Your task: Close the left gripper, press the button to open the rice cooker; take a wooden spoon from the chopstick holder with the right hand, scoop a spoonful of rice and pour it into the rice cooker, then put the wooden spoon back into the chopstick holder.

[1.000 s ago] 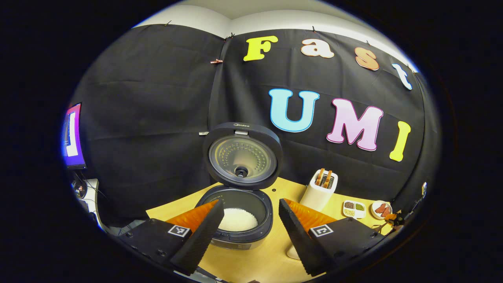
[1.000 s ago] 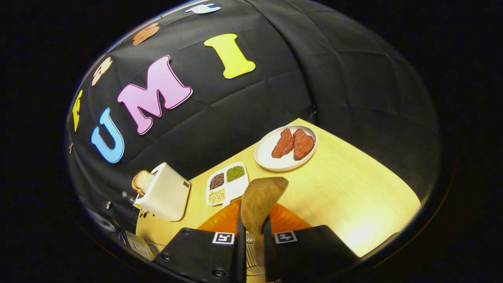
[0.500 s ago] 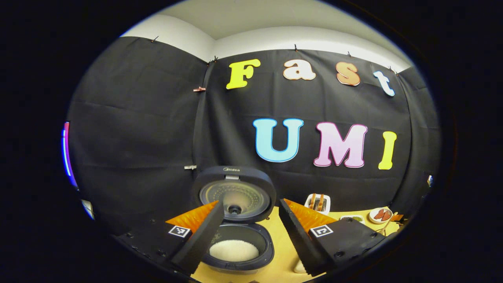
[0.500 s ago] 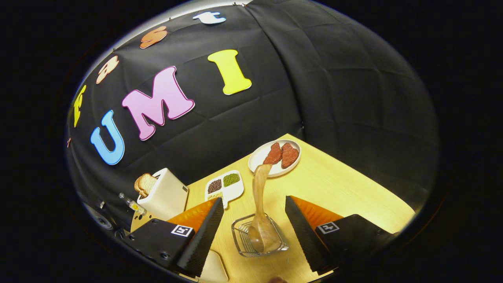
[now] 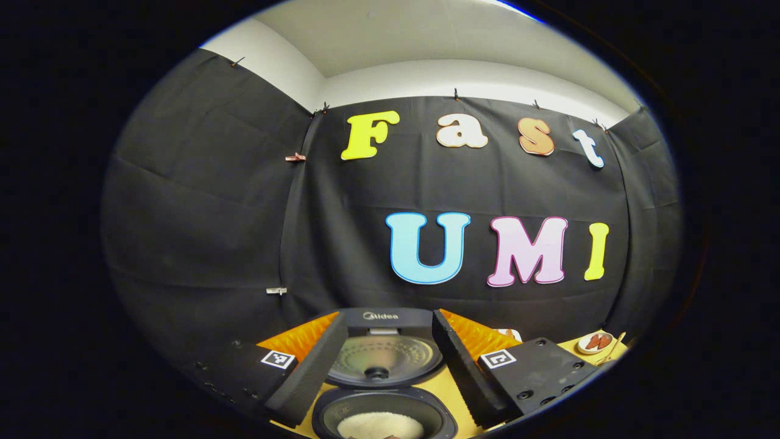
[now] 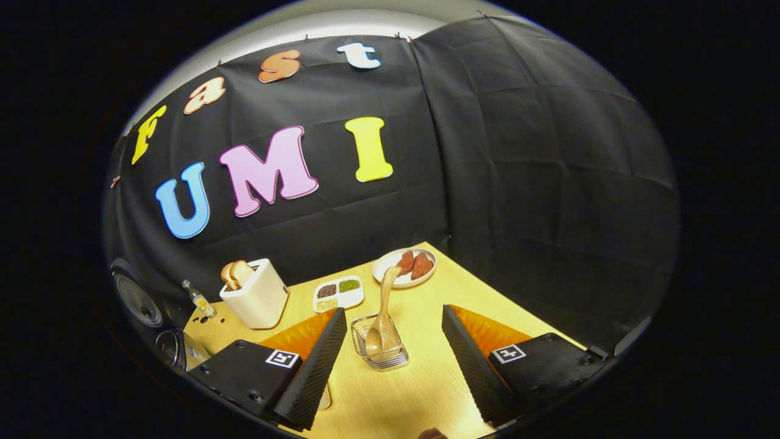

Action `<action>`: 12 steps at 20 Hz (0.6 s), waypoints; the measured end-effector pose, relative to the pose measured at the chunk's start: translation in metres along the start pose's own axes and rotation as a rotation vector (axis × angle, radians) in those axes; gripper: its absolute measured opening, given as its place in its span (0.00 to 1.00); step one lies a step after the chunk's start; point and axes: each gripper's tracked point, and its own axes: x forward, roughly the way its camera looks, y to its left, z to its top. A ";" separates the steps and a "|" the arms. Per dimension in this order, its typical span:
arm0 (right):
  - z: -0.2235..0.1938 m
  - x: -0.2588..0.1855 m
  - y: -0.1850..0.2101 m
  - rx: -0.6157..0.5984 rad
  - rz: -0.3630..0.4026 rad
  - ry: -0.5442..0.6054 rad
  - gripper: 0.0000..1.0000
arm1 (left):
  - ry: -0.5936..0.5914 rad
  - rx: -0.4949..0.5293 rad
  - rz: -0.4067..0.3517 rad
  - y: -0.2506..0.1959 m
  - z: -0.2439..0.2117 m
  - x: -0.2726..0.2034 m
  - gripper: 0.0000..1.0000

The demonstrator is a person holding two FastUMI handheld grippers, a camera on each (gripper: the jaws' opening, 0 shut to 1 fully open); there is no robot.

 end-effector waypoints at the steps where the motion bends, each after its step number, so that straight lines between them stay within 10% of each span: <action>1: 0.007 -0.009 0.005 -0.011 0.005 -0.023 0.98 | -0.014 0.010 -0.002 0.003 0.003 0.006 0.94; 12: 0.042 -0.057 0.020 0.044 -0.011 -0.096 0.98 | -0.033 0.125 -0.066 -0.009 0.004 0.073 0.99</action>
